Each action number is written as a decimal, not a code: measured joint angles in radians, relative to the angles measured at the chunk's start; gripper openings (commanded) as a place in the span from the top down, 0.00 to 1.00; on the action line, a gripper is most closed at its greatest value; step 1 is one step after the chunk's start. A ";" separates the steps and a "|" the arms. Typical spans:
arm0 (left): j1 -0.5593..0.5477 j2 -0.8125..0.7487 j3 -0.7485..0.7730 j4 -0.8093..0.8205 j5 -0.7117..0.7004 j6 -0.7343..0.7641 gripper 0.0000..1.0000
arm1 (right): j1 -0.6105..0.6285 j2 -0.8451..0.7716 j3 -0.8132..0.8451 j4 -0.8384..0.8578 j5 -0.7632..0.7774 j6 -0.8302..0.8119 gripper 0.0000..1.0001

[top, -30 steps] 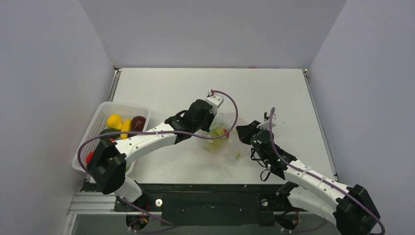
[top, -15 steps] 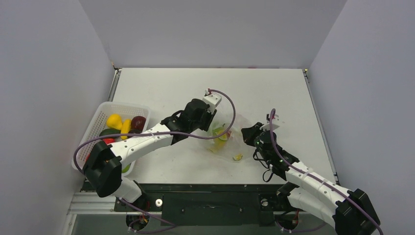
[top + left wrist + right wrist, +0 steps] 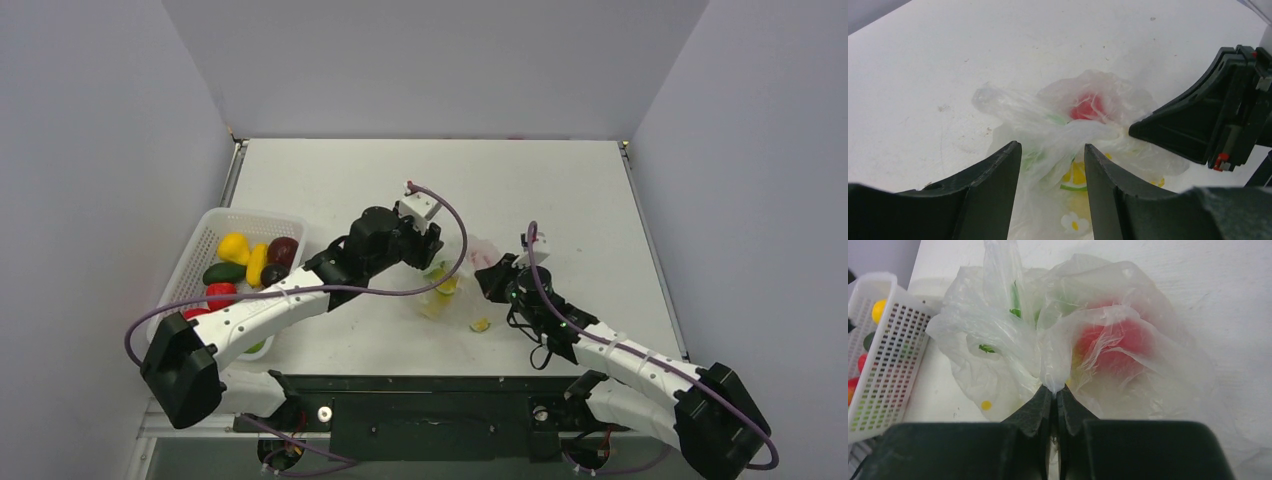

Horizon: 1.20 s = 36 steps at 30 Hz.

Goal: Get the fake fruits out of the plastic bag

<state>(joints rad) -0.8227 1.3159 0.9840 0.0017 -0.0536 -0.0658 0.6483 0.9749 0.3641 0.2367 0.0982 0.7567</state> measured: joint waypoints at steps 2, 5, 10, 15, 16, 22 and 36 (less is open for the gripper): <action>-0.008 0.019 0.000 0.011 0.002 -0.005 0.53 | 0.038 0.031 0.016 0.003 -0.011 -0.012 1.00; -0.014 0.064 0.010 -0.004 -0.002 -0.012 0.52 | 0.086 0.059 0.043 0.006 -0.019 -0.024 1.00; -0.014 0.110 0.034 -0.054 -0.008 -0.024 0.45 | 0.115 0.075 0.061 0.013 -0.028 -0.035 1.00; -0.014 0.138 0.077 -0.108 0.017 -0.018 0.37 | 0.115 0.089 0.063 0.016 -0.028 -0.036 1.00; -0.014 0.152 0.095 -0.125 0.031 -0.012 0.33 | 0.114 0.092 0.064 0.016 -0.028 -0.037 1.00; -0.014 0.203 0.134 -0.183 0.084 0.010 0.26 | 0.114 0.101 0.082 0.011 -0.028 -0.045 1.00; -0.020 0.311 0.212 -0.293 0.062 0.037 0.95 | 0.098 0.047 0.085 -0.038 -0.017 -0.069 1.00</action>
<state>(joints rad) -0.8429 1.6268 1.1961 -0.2916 0.0082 -0.0284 0.7464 1.0214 0.4492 0.1986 0.0814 0.6876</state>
